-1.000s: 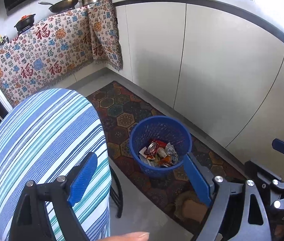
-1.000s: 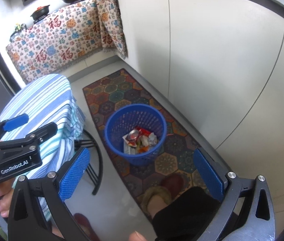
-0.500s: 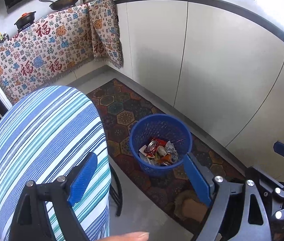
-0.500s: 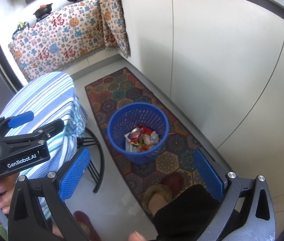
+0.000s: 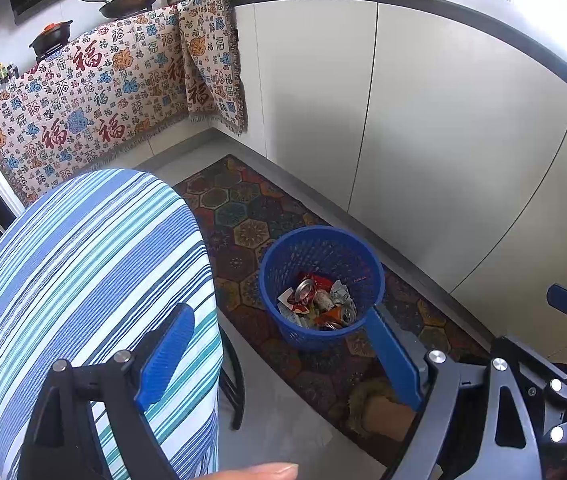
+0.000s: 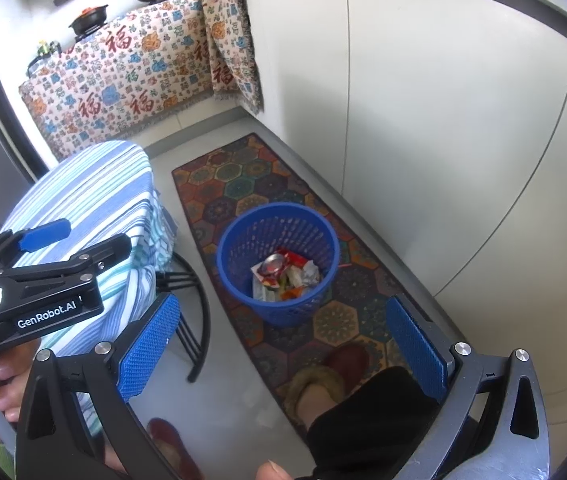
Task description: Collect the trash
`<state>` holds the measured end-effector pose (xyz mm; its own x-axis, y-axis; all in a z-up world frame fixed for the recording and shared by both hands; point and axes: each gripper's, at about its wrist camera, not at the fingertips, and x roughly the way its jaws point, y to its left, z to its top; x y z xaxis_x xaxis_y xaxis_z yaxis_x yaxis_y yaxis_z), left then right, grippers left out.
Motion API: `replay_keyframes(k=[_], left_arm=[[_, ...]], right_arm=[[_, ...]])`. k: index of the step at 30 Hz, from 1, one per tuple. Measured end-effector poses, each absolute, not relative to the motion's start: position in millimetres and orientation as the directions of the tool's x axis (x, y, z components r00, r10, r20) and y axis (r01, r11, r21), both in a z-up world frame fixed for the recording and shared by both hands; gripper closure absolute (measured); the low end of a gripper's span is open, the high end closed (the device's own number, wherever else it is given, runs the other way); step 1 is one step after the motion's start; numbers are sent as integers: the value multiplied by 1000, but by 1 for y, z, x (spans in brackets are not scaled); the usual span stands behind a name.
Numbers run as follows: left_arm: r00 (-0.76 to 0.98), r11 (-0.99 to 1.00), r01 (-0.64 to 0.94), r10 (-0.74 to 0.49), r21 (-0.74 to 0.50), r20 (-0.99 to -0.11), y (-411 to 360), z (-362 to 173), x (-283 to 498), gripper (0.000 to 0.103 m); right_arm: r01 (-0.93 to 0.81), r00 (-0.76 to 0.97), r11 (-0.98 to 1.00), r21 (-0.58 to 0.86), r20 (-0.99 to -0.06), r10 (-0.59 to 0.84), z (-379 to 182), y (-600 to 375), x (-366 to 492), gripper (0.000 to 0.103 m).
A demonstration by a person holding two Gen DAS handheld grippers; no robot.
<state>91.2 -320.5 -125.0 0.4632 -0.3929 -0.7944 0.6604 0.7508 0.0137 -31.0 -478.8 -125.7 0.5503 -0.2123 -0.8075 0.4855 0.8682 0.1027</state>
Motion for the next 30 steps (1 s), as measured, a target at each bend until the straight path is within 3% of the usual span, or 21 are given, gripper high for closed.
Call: replay_keyframes(k=[30], left_arm=[[456,755,656,-386,10,-802,-326,-131,93,14]], right_arm=[[480,547,871,102,-811,-207,-127,-480,-30,0]])
